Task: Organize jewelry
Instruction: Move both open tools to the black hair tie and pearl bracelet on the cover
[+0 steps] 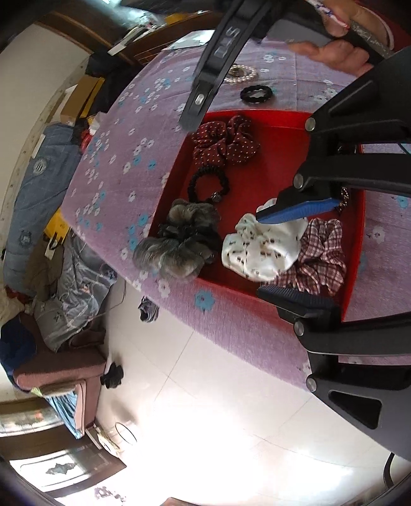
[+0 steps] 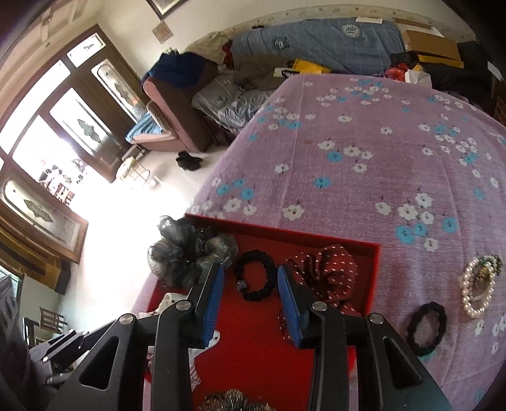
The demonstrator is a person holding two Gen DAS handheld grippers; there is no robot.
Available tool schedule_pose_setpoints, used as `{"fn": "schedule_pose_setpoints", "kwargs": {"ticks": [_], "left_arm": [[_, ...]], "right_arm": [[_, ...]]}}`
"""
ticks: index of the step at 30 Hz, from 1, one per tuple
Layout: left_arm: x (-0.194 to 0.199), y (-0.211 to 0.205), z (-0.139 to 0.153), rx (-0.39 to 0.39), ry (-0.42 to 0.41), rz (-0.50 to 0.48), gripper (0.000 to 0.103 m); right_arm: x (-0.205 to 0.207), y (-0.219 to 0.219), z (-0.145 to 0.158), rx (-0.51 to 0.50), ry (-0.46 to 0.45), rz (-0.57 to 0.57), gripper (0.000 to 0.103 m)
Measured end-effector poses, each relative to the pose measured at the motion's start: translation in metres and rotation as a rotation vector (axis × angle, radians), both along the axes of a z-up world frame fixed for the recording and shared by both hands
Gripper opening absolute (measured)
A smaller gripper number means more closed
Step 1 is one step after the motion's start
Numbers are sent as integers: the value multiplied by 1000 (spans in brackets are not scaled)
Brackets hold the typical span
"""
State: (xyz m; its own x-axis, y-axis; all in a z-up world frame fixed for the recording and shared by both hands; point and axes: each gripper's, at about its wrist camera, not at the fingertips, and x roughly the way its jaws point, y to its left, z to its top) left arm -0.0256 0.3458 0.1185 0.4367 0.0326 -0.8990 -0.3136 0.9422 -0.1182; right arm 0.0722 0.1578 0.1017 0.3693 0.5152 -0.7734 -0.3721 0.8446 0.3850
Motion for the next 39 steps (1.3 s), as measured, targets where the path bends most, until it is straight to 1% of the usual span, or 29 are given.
{"fn": "schedule_pose_setpoints", "kwargs": {"ticks": [5,8,12,15,20,21,24,27,30,33,36,39], "left_arm": [[-2,-4,13,-4,-24,35,40],[-1,-18,23,-7,-46,21,40],[5,-53,33,-9,-68,-45,40],[13,-85,31,-16,-69,-104,40],[26,-141,19,-47,-59,-209,40],[29,-157,13,-46,-56,-238,40],[36,-187,-1,-40,-41,-298,40],[48,-213,-20,-42,-15,-339,39],[62,-227,-35,-31,0,-344,39],[76,-233,-47,-30,8,-335,39],[90,-235,-60,-47,23,-320,39],[102,-235,-72,-66,45,-304,39]], "right_arm": [[-10,-32,12,34,-12,-34,40],[-15,-58,15,44,-15,-57,40],[-23,-102,11,31,-16,-103,40],[-26,-139,1,-3,-9,-148,40],[-22,-213,-26,-63,47,-273,40],[-22,-224,-30,-71,52,-293,40],[-18,-252,-40,-90,63,-339,40],[-10,-268,-47,-88,68,-351,40],[-2,-272,-54,-81,66,-339,40],[8,-266,-62,-67,71,-311,40],[14,-260,-67,-53,75,-275,40],[22,-250,-71,-69,68,-242,40]]}}
